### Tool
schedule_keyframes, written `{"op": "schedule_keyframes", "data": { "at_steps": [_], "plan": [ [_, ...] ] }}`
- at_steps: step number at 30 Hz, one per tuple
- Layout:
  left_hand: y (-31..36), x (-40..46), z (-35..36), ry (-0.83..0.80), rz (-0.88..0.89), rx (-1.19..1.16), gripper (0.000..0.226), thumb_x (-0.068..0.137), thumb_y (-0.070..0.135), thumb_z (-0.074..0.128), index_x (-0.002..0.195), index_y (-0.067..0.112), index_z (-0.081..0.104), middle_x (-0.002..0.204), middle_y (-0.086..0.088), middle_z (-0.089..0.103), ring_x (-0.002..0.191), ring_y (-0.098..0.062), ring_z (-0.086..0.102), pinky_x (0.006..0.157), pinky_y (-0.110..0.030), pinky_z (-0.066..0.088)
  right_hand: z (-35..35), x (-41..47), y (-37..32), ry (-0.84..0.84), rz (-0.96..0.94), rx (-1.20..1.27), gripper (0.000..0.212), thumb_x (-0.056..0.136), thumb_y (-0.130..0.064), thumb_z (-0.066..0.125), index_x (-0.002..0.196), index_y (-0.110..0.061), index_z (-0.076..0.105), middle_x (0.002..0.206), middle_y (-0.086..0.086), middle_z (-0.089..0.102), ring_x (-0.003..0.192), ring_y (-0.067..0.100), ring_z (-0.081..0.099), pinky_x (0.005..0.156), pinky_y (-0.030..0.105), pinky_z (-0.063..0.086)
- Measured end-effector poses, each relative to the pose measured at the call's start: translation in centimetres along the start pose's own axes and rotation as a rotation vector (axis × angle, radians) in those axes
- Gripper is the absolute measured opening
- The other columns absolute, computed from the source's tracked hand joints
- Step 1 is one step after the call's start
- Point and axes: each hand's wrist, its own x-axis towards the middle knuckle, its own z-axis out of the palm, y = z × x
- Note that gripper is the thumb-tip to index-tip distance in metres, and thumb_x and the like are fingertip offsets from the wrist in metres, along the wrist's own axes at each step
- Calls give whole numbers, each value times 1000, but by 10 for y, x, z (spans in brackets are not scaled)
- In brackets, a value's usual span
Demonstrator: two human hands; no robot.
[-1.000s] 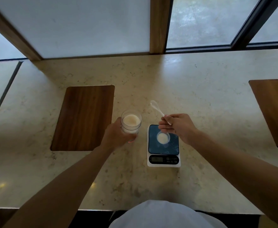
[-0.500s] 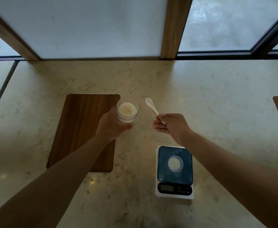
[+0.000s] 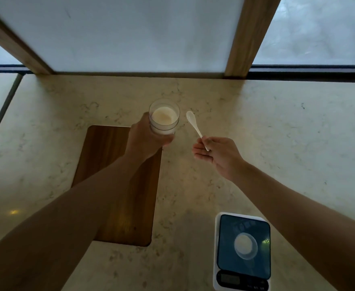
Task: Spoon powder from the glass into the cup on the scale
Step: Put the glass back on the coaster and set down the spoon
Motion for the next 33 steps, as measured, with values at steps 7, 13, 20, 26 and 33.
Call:
{"op": "schedule_keyframes", "data": {
  "at_steps": [7, 13, 20, 26, 33],
  "plan": [
    [-13, 30, 4, 16, -35, -72, 85, 56, 43, 91, 129, 22, 54, 117, 12, 62, 106, -11, 60, 88, -31, 54, 10, 27, -8, -8, 16, -13, 20, 99, -10, 57, 97, 5, 68, 84, 18, 75, 78, 26, 76, 65, 32, 62],
    [-24, 52, 13, 47, -46, -86, 90, 58, 44, 91, 135, 21, 49, 124, 9, 60, 113, -13, 57, 92, -31, 51, 17, 46, -11, -14, 27, 1, 20, 99, -10, 56, 94, 5, 68, 78, 16, 75, 75, 25, 76, 63, 30, 62],
    [-24, 71, 27, 118, -69, -107, 86, 60, 45, 89, 132, 19, 51, 119, 10, 59, 108, -10, 56, 92, -30, 51, 17, 61, -11, -4, 36, 0, 20, 100, -12, 56, 96, 4, 67, 80, 16, 76, 79, 27, 77, 66, 32, 62],
    [-32, 78, 27, 106, -56, -117, 89, 62, 47, 88, 136, 18, 49, 125, 9, 59, 112, -10, 56, 94, -29, 51, 17, 67, -14, -23, 25, -25, 20, 100, -12, 56, 97, 3, 67, 83, 17, 76, 80, 28, 76, 67, 34, 62],
    [-39, 80, 28, 96, -67, -120, 87, 69, 43, 87, 140, 15, 45, 133, 1, 59, 121, -18, 57, 99, -40, 54, 18, 69, -13, -31, 14, -45, 19, 99, -12, 56, 96, 3, 68, 84, 17, 76, 77, 27, 76, 66, 32, 62]
  ]
}}
